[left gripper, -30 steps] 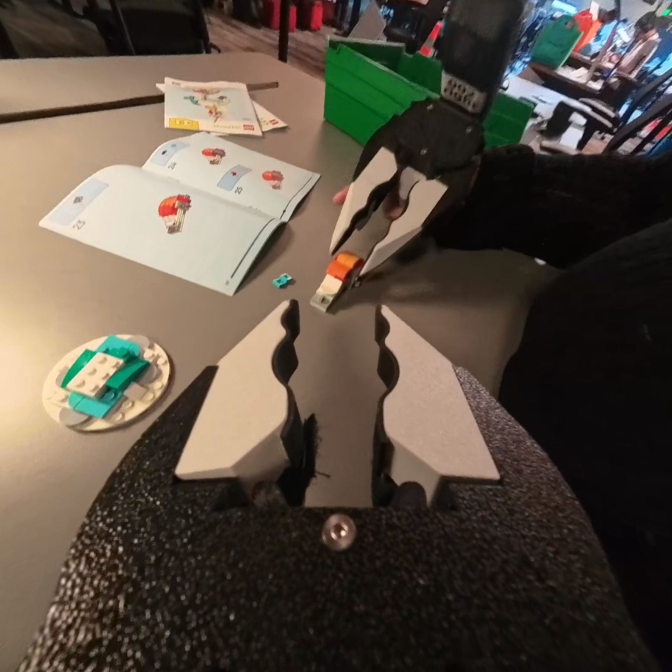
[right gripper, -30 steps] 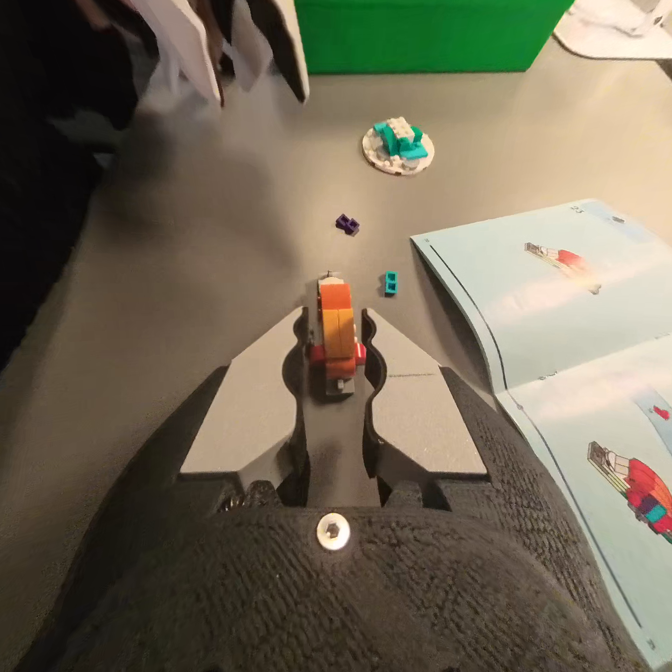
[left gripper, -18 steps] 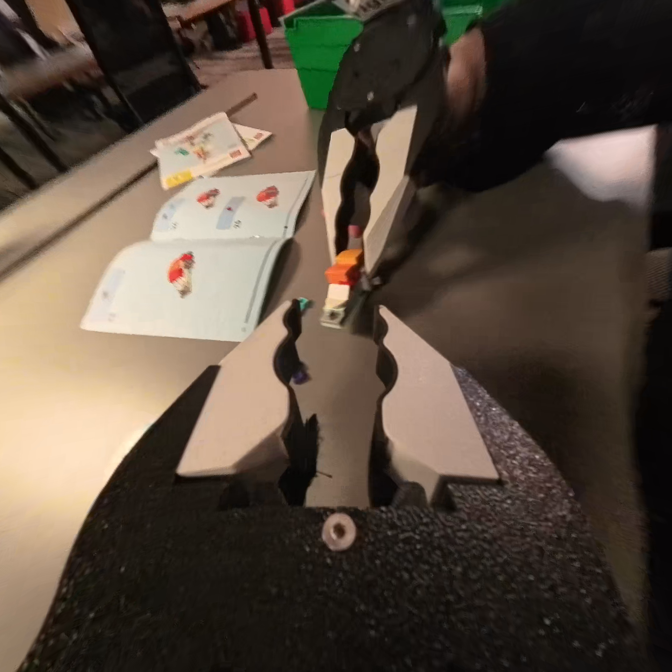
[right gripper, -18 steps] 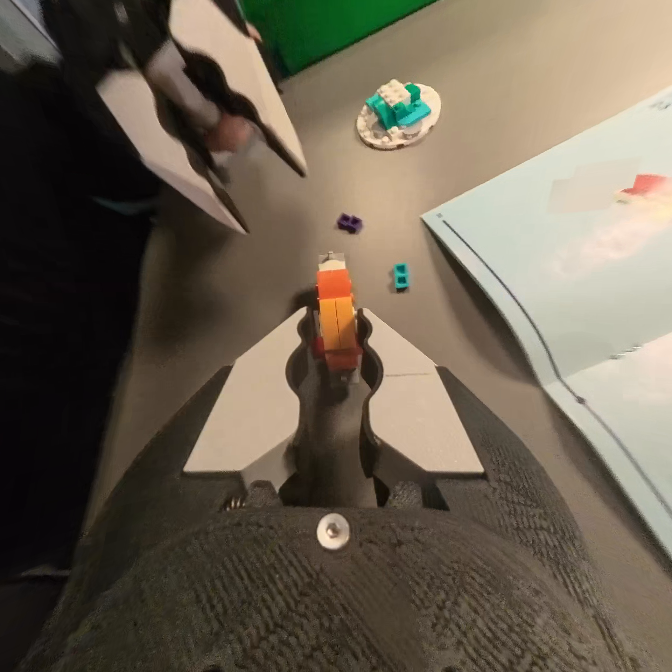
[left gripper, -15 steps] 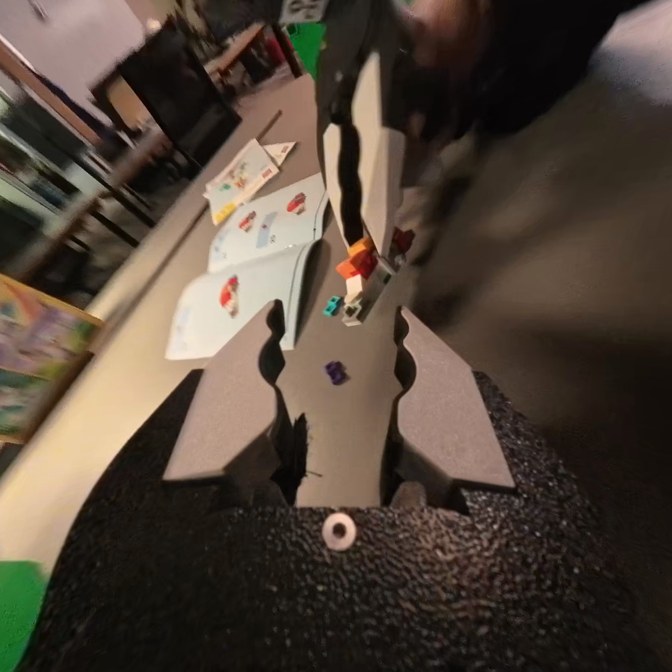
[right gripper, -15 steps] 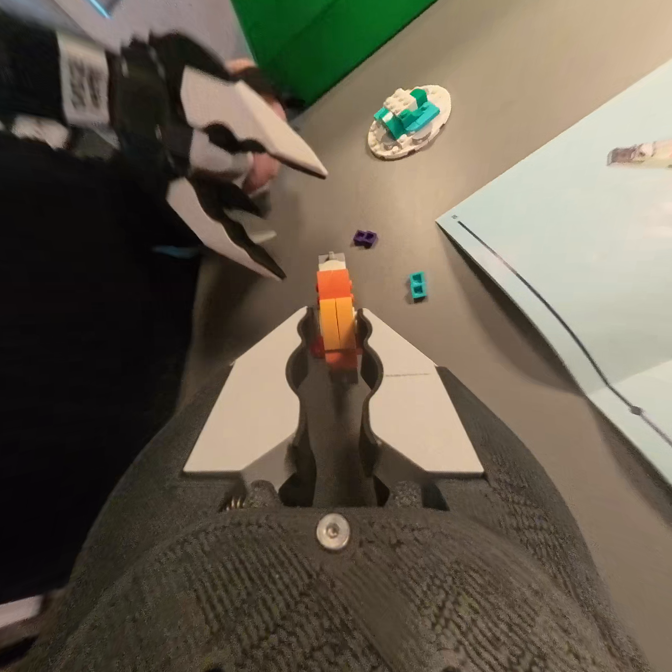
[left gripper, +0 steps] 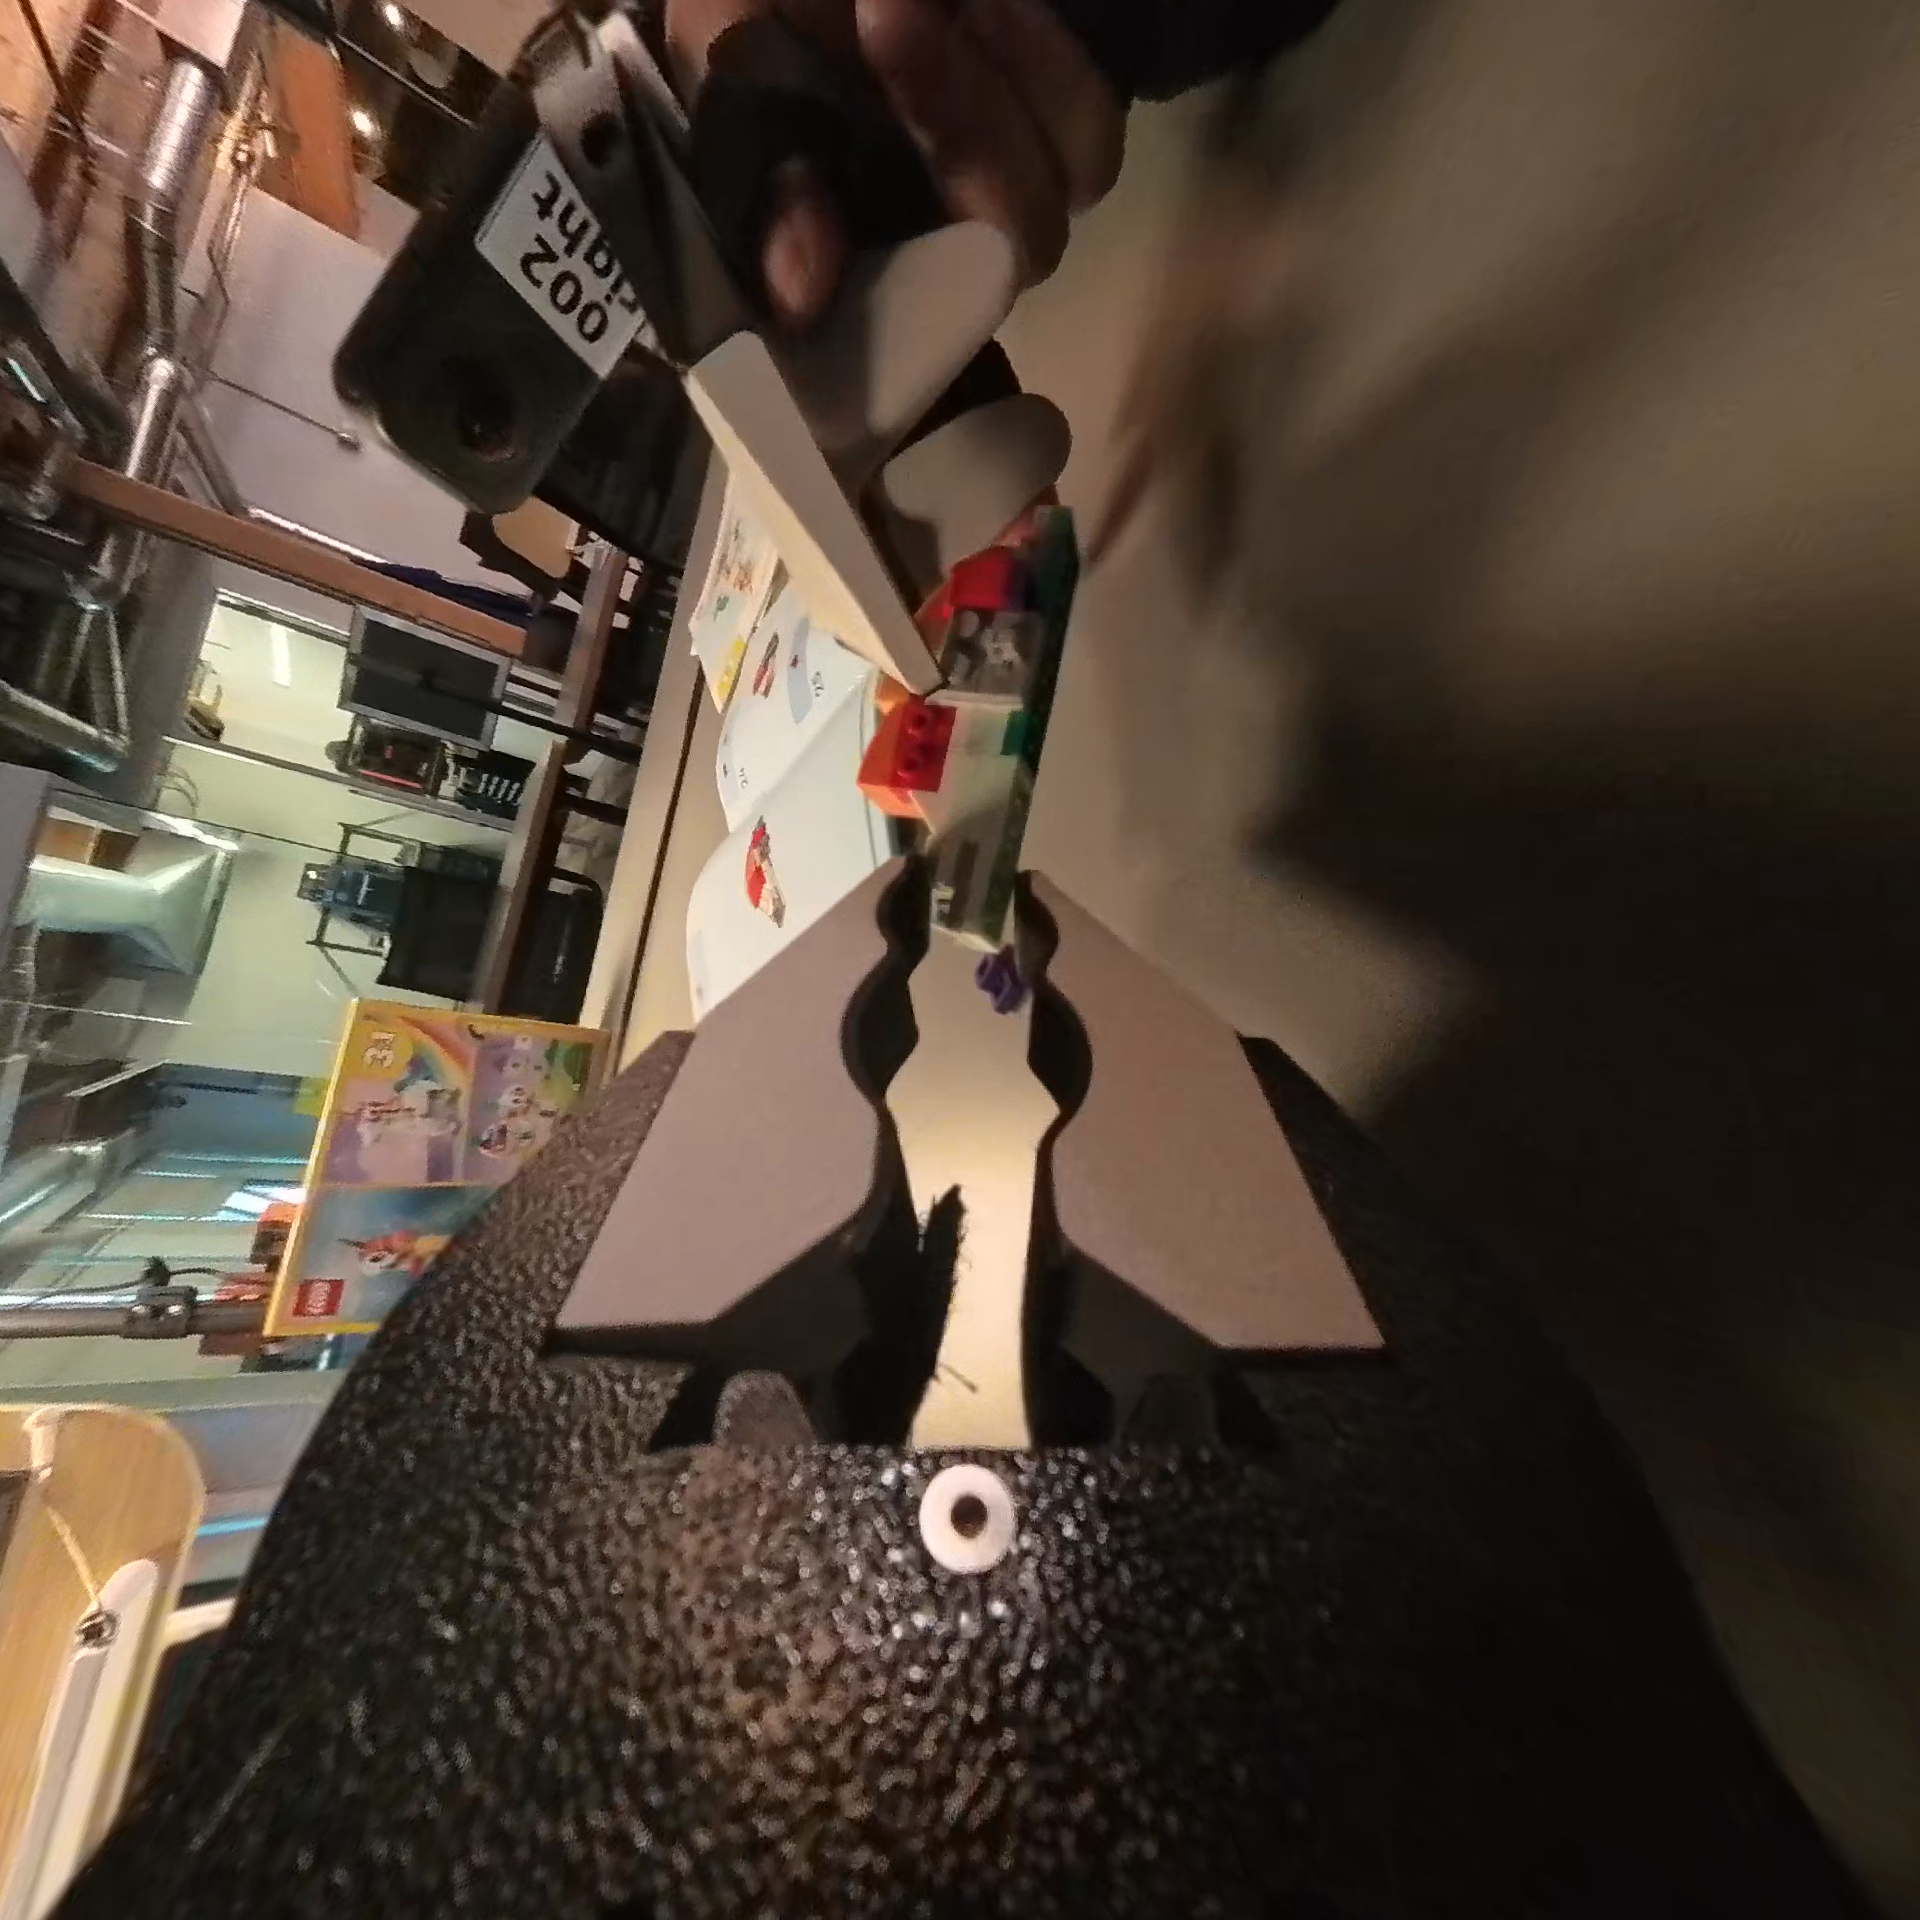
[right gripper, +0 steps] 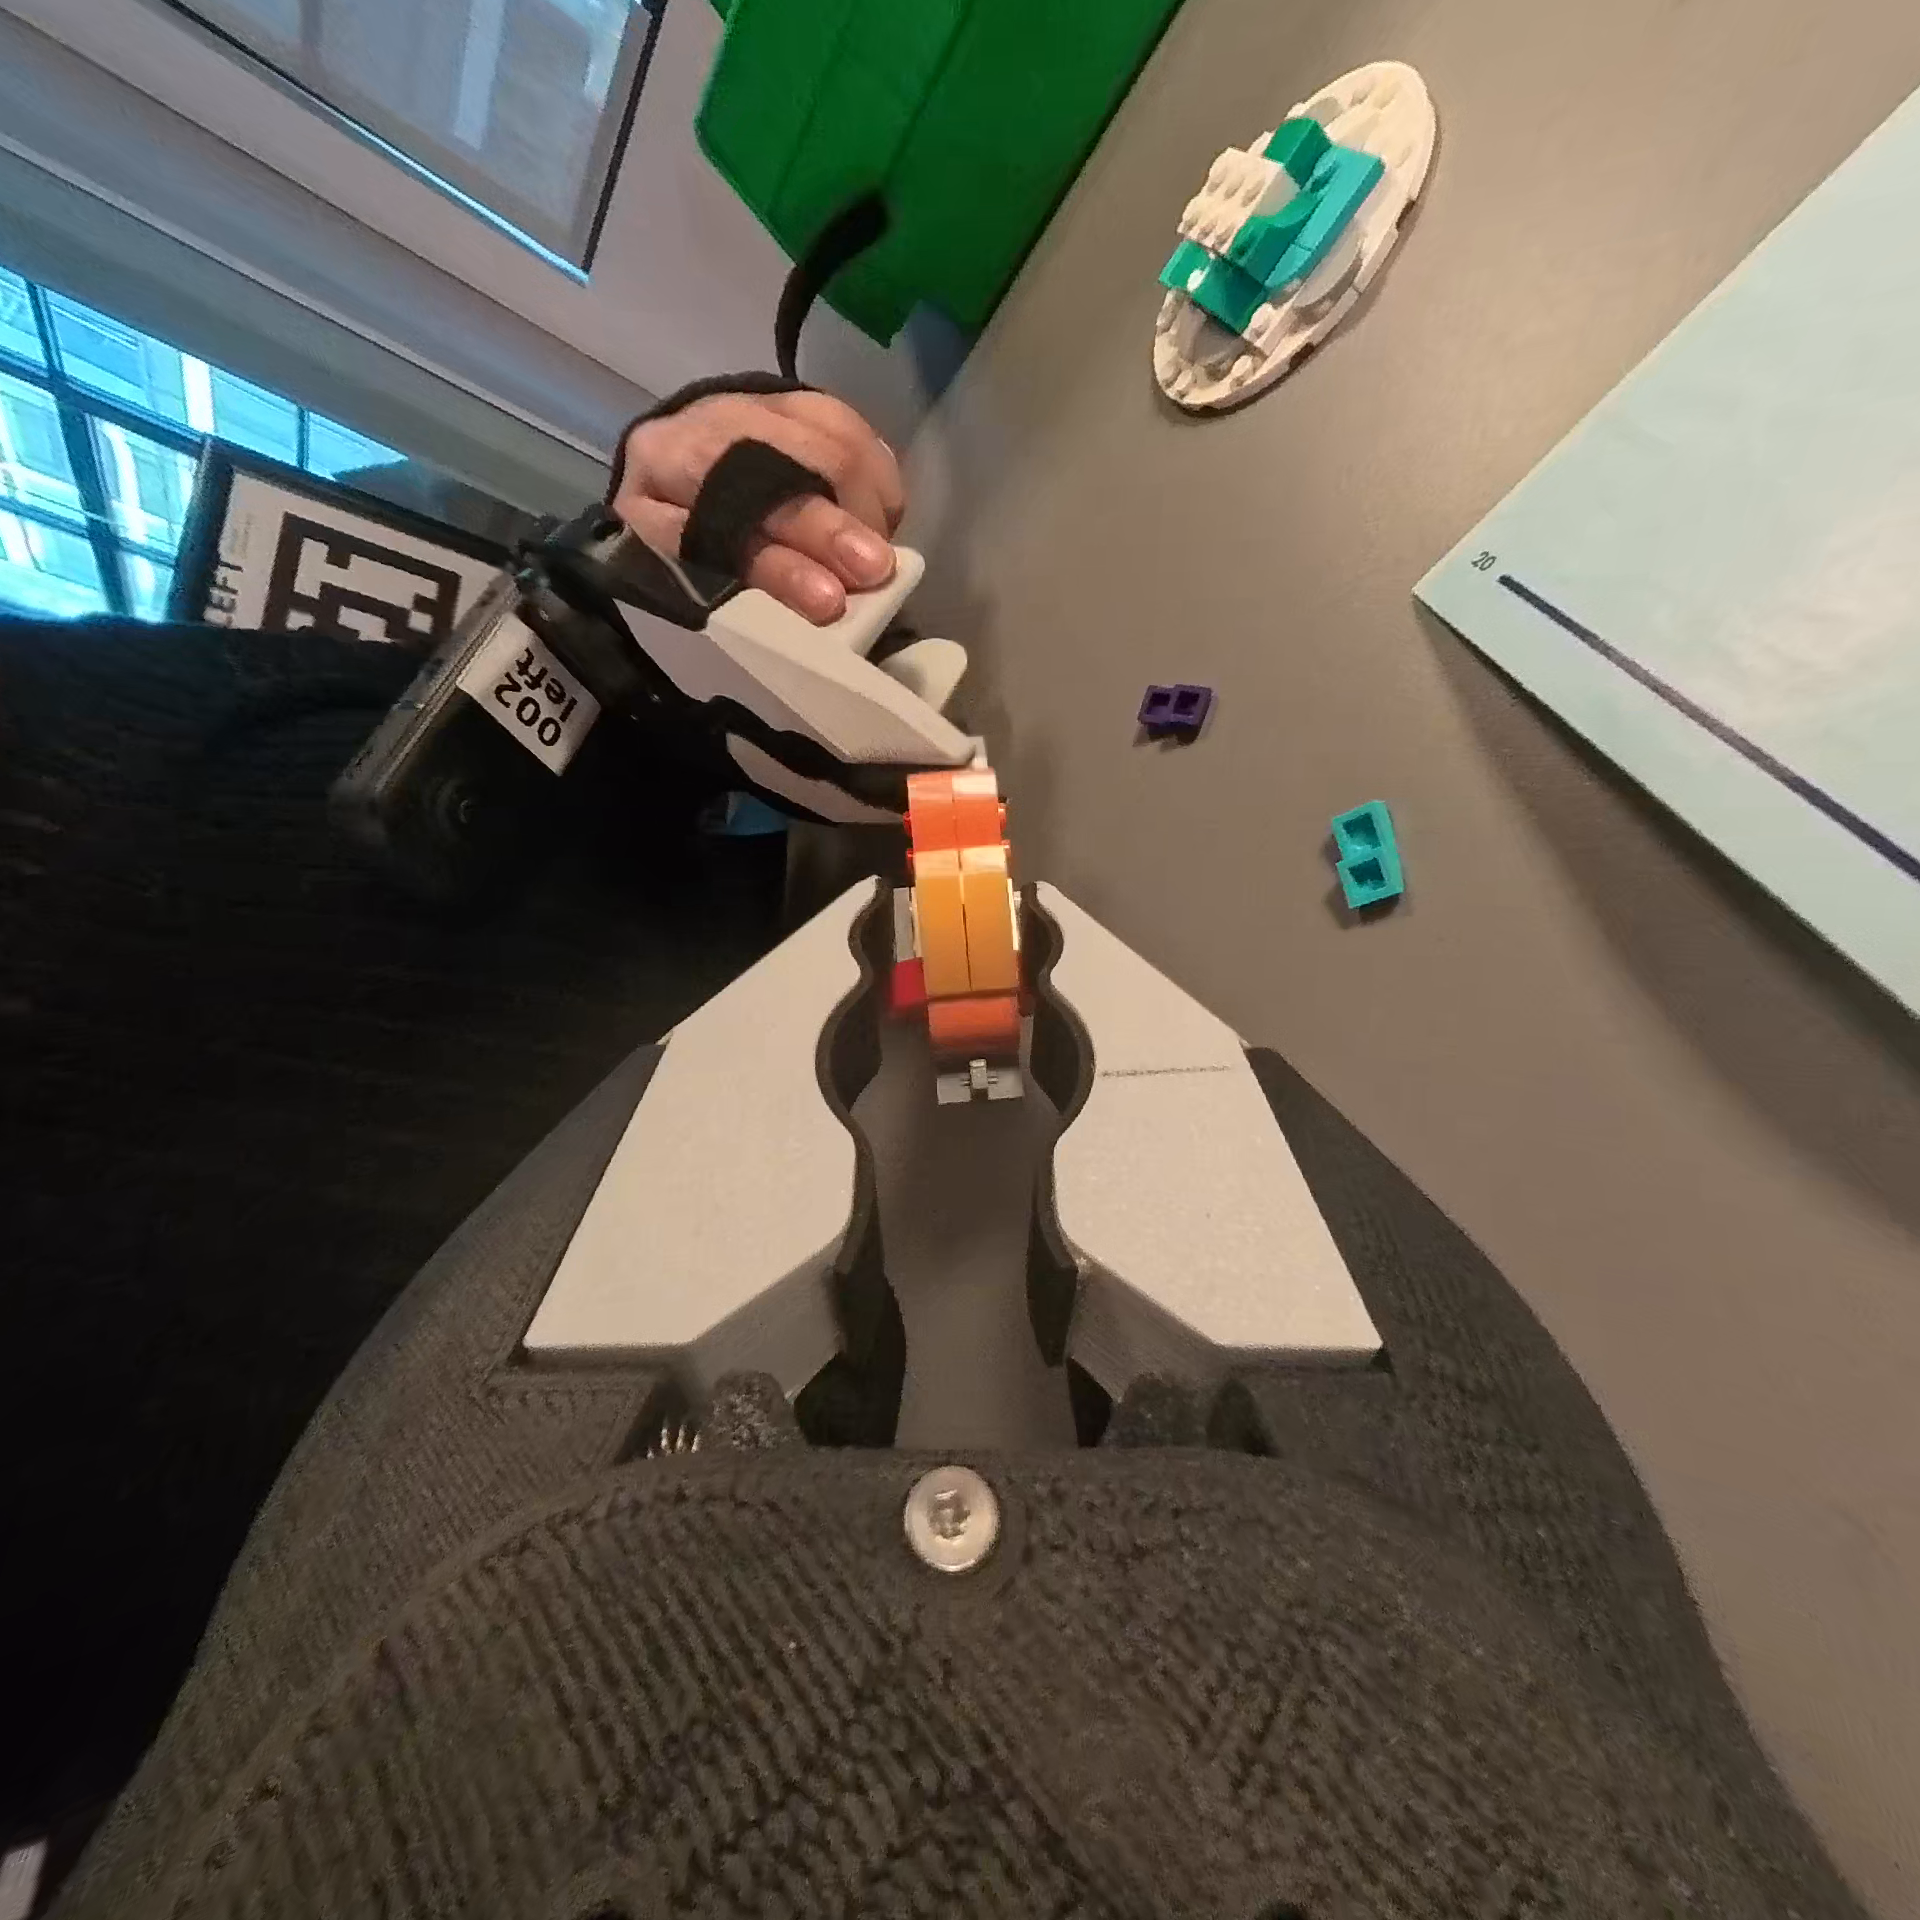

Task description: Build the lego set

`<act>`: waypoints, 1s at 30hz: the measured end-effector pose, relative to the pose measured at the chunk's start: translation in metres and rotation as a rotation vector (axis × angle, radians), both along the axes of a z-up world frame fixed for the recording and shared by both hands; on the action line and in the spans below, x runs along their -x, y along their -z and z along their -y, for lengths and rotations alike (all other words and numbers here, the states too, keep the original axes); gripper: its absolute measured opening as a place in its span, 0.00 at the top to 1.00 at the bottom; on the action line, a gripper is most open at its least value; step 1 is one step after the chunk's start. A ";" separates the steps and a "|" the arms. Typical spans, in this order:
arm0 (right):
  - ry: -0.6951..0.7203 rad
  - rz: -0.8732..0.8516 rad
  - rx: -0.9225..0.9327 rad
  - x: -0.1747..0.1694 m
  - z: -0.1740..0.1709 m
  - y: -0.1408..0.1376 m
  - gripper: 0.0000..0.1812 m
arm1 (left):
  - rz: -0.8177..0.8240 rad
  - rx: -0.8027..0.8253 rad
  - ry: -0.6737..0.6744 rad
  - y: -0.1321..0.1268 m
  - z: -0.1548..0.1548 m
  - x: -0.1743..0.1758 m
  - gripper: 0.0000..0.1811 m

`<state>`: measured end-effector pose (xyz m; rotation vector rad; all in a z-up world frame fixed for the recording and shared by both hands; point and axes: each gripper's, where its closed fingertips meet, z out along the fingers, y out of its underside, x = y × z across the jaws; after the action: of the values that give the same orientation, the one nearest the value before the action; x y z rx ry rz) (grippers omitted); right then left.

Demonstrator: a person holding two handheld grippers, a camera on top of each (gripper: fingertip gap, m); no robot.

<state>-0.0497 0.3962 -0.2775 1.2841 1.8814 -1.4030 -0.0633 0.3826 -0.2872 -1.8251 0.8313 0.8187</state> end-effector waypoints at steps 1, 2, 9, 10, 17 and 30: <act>0.001 0.005 0.005 -0.001 0.001 0.001 0.88 | 0.011 0.012 0.013 0.001 0.001 -0.003 0.93; 0.000 0.007 0.006 -0.003 0.001 0.002 0.88 | 0.031 0.031 0.024 0.004 0.003 -0.005 0.93; 0.131 -0.164 0.003 0.004 -0.013 -0.017 0.82 | 0.143 0.070 -0.115 0.007 0.020 0.009 0.94; 0.170 -0.195 -0.011 0.006 -0.020 -0.019 0.82 | 0.179 0.078 -0.148 0.008 0.025 0.012 0.94; 0.226 -0.488 -0.404 0.018 -0.030 0.002 0.80 | 0.406 0.134 -0.377 0.009 0.074 0.029 0.94; -0.220 -0.693 -0.575 0.045 0.010 0.030 0.80 | 0.624 0.179 -0.483 0.009 0.122 0.029 0.94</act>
<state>-0.0951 0.3861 -0.3074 0.8009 2.9508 -1.3356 -0.0924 0.2608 -0.2961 -2.3027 0.0604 0.4106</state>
